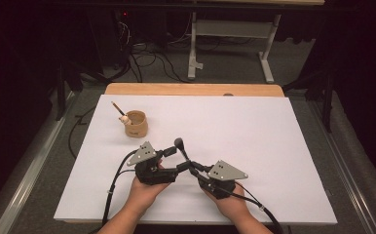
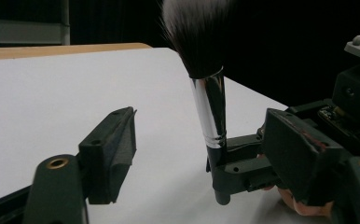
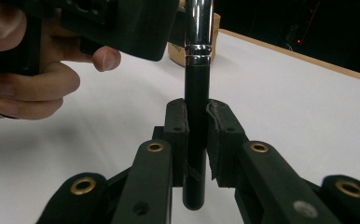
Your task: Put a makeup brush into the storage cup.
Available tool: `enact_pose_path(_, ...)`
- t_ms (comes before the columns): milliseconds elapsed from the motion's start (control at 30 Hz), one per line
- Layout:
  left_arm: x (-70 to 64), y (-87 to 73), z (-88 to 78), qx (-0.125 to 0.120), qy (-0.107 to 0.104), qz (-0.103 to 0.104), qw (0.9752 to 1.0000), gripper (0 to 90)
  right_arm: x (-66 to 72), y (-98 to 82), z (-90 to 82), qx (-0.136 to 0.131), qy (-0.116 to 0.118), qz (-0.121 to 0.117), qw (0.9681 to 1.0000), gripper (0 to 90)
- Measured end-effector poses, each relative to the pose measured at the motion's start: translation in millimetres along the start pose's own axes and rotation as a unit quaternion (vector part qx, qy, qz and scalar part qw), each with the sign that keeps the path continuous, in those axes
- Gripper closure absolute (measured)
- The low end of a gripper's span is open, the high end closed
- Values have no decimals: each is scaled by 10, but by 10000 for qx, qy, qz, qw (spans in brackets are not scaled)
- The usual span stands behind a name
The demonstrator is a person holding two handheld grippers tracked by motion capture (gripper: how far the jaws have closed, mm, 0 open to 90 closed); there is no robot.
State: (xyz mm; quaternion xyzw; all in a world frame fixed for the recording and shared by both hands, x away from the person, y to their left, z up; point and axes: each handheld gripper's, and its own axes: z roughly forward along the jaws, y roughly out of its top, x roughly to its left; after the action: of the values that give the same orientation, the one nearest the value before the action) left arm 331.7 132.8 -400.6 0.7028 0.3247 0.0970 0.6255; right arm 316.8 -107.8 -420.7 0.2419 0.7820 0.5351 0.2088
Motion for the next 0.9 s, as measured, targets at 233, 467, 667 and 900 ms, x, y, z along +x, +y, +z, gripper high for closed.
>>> enact_pose_path(233, 0, -3, 1, 13, -63, -1, 10000, 386, 13, 1, 16, -14, 40, -19, 10000, 815)
enact_pose_path(467, 7, -1, -5, -10, -115, -14, 9999, 459, 38, -1, 39, 32, 64, -30, 10000, 815)
enact_pose_path(667, 21, -3, -9, 11, -192, -37, 9998, 541, 42, -3, 45, 34, 81, -30, 10000, 815)
enact_pose_path(900, 16, -16, 2, 67, -246, -13, 9997, 614, 55, -3, 51, 14, 95, -38, 9999, 815)
